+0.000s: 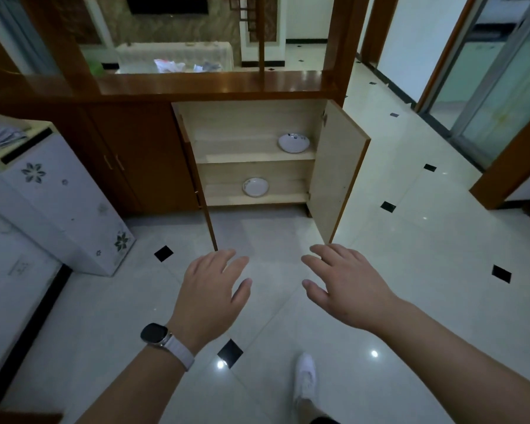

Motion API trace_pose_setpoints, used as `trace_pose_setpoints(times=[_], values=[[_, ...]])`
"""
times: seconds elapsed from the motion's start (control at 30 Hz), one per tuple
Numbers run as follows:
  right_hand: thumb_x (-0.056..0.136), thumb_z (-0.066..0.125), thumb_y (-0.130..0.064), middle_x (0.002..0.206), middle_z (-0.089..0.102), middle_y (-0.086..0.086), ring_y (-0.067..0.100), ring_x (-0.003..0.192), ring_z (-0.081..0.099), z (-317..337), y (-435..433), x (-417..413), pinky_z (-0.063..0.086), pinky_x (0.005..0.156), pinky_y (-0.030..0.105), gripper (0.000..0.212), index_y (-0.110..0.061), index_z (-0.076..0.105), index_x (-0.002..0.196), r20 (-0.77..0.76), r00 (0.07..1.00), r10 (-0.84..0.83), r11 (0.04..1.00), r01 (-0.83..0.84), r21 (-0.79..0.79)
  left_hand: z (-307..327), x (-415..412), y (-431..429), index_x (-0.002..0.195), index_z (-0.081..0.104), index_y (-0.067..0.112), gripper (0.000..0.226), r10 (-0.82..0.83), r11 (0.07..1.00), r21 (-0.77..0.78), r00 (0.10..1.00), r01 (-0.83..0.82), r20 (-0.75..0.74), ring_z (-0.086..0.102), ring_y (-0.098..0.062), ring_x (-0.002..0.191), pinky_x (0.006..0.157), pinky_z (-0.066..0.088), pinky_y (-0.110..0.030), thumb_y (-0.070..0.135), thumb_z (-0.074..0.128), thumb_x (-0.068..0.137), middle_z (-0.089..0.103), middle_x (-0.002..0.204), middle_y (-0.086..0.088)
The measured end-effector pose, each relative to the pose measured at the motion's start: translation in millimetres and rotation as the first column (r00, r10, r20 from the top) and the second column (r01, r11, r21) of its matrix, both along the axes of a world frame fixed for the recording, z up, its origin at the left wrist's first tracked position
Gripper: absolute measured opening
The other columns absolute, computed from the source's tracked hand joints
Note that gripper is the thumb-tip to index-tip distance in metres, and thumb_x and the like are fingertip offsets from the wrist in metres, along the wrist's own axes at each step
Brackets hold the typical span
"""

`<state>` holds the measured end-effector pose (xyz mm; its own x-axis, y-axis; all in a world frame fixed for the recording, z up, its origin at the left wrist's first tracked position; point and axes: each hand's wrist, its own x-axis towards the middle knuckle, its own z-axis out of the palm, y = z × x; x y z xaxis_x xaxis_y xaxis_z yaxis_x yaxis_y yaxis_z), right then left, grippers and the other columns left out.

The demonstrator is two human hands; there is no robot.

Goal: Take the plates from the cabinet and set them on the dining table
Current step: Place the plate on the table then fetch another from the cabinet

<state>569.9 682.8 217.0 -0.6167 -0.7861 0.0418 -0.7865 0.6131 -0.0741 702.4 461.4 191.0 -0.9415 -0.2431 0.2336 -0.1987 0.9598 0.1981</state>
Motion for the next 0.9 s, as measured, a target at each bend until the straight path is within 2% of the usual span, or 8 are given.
trace_pose_setpoints(times=[0.17,0.27,0.4,0.53,0.6,0.73,0.9], values=[[0.09,0.033,-0.053,0.131,0.06,0.001,0.024,0.121,0.056,-17,-43,-72,0.046,0.096,0.041,0.053,-0.023,0.059,0.125,0.05,0.999,0.022,1.0,-0.022,0.001,-10,-65,-39,0.125,0.059,0.023,0.045,0.029,1.0,-0.011,0.999,-0.028,0.04,0.055,-0.021,0.117,0.1,0.04,-0.041,0.045,0.04,0.091,0.062,0.125,-0.002],[0.092,0.028,-0.055,0.14,0.053,0.0,0.022,0.129,0.047,-25,-73,-130,0.04,0.102,0.039,0.056,-0.025,0.052,0.133,0.071,0.997,0.042,0.999,-0.043,0.001,-13,-114,-65,0.125,0.059,0.022,0.046,0.069,0.997,-0.029,0.996,-0.068,0.062,0.055,-0.022,0.117,0.101,0.04,-0.04,0.046,0.039,0.091,0.062,0.126,-0.002],[0.097,0.032,-0.054,0.15,0.041,-0.003,0.019,0.137,0.036,-22,-104,-213,0.031,0.109,0.037,0.052,-0.028,0.042,0.141,0.11,0.993,0.053,0.998,-0.055,0.007,-10,-188,-96,0.121,0.062,0.02,0.044,0.081,0.996,-0.027,0.994,-0.079,0.07,0.057,-0.024,0.113,0.097,0.042,-0.039,0.044,0.043,0.09,0.063,0.122,-0.003],[0.094,0.026,-0.055,0.145,0.046,-0.002,0.02,0.132,0.042,-12,-120,-290,0.034,0.106,0.036,0.056,-0.027,0.045,0.139,0.074,0.996,0.048,0.998,-0.05,0.025,-3,-266,-115,0.117,0.063,0.021,0.04,0.079,0.996,-0.036,0.995,-0.077,0.054,0.059,-0.025,0.109,0.094,0.044,-0.04,0.041,0.045,0.088,0.064,0.12,-0.006],[0.095,0.029,-0.055,0.142,0.048,-0.002,0.019,0.13,0.042,-11,-127,-324,0.035,0.104,0.036,0.054,-0.027,0.045,0.139,0.062,0.997,0.035,0.998,-0.038,0.054,-1,-297,-124,0.12,0.062,0.02,0.041,0.071,0.997,-0.005,0.997,-0.071,0.043,0.057,-0.028,0.113,0.094,0.045,-0.043,0.04,0.044,0.089,0.062,0.124,-0.008],[0.097,0.037,-0.053,0.144,0.046,-0.004,0.018,0.131,0.04,-10,-139,-366,0.034,0.103,0.036,0.051,-0.027,0.045,0.14,0.097,0.995,-0.007,1.0,0.005,0.024,3,-336,-141,0.122,0.062,0.02,0.042,0.065,0.998,-0.002,0.998,-0.065,0.012,0.057,-0.027,0.111,0.09,0.046,-0.04,0.039,0.045,0.089,0.061,0.125,-0.007],[0.093,0.032,-0.054,0.139,0.049,-0.005,0.018,0.125,0.045,-10,-157,-413,0.038,0.098,0.035,0.054,-0.026,0.049,0.136,0.131,0.99,-0.049,0.999,0.051,-0.007,2,-394,-175,0.121,0.063,0.017,0.042,0.039,0.999,-0.028,0.999,-0.038,0.017,0.059,-0.029,0.104,0.085,0.045,-0.038,0.039,0.046,0.088,0.062,0.122,-0.008]])
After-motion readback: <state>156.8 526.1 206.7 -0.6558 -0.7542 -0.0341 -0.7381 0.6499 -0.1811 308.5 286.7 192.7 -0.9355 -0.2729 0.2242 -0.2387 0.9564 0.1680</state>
